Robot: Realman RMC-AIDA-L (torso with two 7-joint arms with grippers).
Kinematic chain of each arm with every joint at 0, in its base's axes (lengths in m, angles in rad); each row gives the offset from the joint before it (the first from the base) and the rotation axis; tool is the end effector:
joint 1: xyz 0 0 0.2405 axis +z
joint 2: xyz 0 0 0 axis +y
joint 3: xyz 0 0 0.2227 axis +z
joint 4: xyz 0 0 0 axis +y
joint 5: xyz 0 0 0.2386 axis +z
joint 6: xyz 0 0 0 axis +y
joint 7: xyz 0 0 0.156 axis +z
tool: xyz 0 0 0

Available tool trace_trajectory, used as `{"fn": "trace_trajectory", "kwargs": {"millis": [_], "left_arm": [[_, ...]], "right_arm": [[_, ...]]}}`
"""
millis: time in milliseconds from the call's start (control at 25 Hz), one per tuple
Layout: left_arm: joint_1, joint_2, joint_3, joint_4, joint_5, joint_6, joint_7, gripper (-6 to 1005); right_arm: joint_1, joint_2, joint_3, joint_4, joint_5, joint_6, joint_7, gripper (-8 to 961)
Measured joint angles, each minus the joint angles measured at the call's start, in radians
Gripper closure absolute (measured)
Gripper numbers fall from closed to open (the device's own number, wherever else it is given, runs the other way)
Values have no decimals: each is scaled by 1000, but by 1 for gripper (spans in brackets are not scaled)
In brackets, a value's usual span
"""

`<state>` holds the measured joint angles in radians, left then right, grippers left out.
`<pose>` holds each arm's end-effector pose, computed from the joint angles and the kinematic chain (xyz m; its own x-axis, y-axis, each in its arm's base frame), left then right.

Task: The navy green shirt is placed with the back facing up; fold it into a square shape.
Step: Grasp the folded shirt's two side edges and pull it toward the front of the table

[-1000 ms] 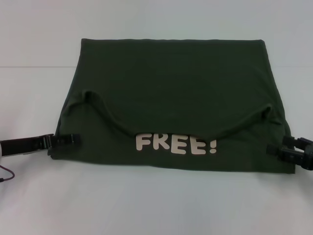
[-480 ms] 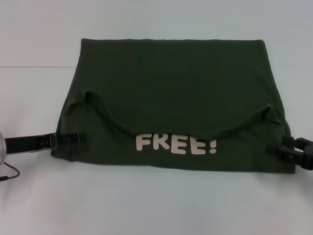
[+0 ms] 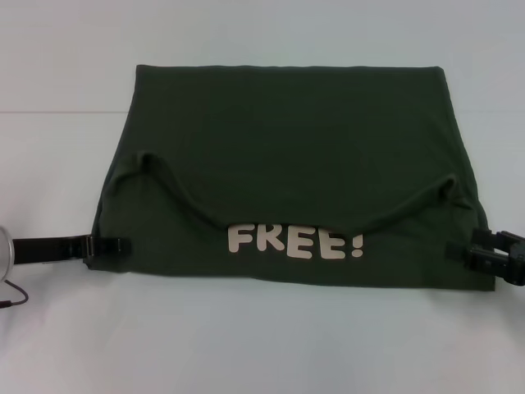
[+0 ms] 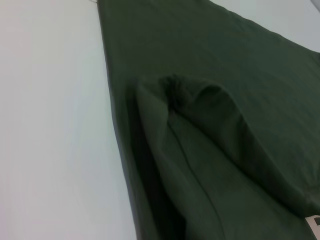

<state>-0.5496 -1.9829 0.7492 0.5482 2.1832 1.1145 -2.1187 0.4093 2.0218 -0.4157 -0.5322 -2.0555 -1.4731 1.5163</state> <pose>-0.3316 0.3746 0.0193 0.3133 0.8289 0.4635 0.9468 -0.2343 -0.2208 0.3362 0.3121 0.0369 0.5046 -0.5718 -0.6468 -0.8197 -0.5524 -0.1511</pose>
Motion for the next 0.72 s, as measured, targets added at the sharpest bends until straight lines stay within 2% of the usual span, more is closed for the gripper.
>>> {"fn": "trace_trajectory", "kwargs": {"millis": [440, 480, 600, 720], "left_arm": [[-4, -2, 0, 10, 6, 7, 0, 614], [-5, -3, 0, 10, 7, 8, 0, 848], [-8, -4, 0, 10, 7, 9, 2, 898], [-9, -4, 0, 11, 8, 12, 4, 949]], "right_arm": [[0, 0, 3, -2, 1, -1, 1, 24], [0, 0, 5, -2, 2, -1, 5, 24], [0, -2, 12, -15, 5, 7, 66, 24], [1, -18, 11, -61, 5, 15, 228, 25]]}}
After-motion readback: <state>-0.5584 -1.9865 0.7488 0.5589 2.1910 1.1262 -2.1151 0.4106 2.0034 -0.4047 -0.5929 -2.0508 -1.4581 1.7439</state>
